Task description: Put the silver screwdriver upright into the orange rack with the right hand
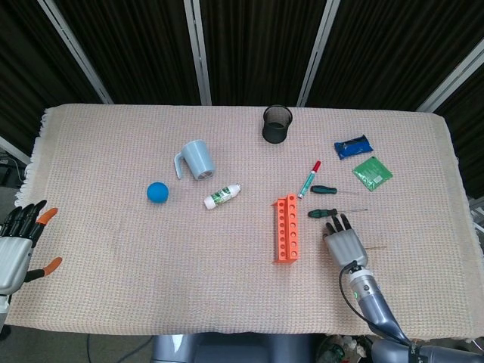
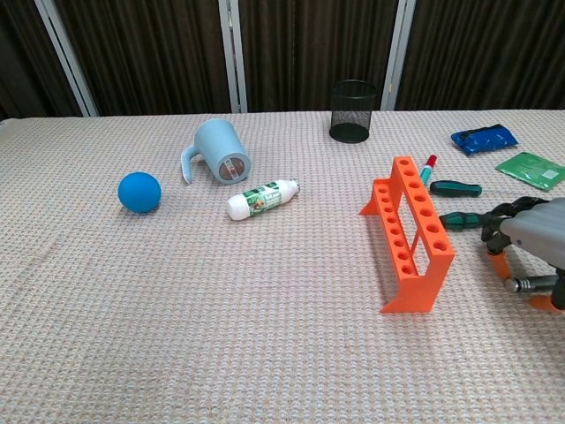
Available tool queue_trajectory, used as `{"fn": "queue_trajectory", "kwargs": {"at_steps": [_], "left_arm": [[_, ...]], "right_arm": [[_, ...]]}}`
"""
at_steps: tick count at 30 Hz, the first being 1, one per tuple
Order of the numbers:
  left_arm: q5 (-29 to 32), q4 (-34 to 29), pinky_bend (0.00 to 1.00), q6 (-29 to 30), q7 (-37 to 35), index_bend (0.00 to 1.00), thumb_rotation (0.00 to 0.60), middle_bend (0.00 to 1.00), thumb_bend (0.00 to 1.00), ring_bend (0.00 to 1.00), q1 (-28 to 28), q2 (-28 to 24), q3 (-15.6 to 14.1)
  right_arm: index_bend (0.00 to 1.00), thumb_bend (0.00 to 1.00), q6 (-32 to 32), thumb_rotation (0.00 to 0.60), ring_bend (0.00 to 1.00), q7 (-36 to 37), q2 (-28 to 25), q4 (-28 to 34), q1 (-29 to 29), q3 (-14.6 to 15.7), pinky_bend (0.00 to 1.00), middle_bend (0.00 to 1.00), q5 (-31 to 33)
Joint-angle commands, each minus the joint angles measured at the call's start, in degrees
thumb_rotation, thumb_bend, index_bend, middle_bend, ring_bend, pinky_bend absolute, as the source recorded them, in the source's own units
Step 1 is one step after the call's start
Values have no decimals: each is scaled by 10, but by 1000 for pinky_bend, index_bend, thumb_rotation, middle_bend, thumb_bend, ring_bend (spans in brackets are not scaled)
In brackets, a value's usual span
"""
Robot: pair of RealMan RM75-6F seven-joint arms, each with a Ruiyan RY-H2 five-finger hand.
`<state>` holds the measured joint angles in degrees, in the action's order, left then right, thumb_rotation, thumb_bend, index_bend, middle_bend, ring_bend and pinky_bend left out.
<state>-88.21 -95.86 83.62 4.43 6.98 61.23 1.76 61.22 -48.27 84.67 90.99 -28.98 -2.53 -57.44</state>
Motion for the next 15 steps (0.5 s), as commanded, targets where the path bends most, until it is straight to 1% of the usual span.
{"fn": "queue_trajectory", "kwargs": {"at_steps": [1,5,15], "left_arm": [[1,0,0,0,-1,118,600,0,180,0,0,0,0],[1,1,0,0,-1,118,600,0,182,0,0,0,-1],[3,2,0,-1,-1,118,599,0,180,0,1,1,-1]], "right_arm": [[481,214,0,600,0,3,2,-3,-2,1,0,178,1],[507,214,2,600,0,7,6,-10,-4,3,0,193,-2],[507,216,2,600,0,9,5,-12,-10,5,0,197,2]]}}
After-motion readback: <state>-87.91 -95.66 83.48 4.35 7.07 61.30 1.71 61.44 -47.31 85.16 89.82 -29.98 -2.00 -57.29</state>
